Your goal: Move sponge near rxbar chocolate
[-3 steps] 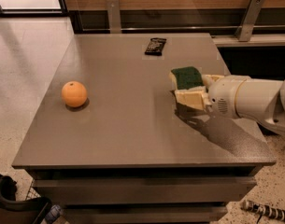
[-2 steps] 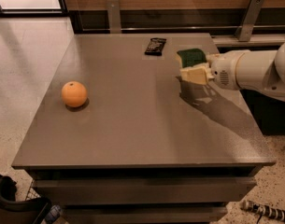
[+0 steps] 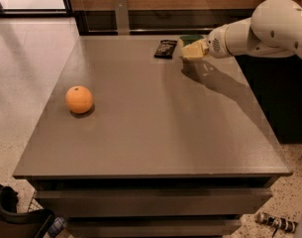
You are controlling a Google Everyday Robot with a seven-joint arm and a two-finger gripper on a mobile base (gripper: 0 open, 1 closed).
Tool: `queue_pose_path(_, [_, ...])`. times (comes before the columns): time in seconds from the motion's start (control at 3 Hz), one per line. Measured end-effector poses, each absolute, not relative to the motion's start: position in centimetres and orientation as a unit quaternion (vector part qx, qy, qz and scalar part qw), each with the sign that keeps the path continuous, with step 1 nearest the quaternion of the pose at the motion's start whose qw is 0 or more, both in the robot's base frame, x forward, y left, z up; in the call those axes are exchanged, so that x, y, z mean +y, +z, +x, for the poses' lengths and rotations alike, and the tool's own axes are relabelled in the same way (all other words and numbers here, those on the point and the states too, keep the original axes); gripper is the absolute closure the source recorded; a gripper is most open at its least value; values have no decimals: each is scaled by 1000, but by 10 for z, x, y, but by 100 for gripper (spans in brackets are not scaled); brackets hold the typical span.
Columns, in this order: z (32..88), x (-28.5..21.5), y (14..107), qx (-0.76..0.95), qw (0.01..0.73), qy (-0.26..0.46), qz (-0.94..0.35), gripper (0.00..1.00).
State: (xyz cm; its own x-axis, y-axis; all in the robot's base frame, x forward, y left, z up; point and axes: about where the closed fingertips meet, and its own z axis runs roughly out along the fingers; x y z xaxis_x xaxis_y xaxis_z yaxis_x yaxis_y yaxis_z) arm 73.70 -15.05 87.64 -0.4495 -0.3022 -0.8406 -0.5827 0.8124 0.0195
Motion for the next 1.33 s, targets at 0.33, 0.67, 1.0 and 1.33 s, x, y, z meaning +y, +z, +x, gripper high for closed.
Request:
queue_pose_path(0.33, [793, -148, 866, 842, 452, 180, -232, 100])
queue_pose_path(0.67, [817, -162, 858, 845, 457, 190, -201, 100])
queue_pose_path(1.0, [823, -176, 845, 852, 456, 189, -176, 96])
queue_pose_path(1.33, [823, -173, 844, 852, 455, 190, -178, 75])
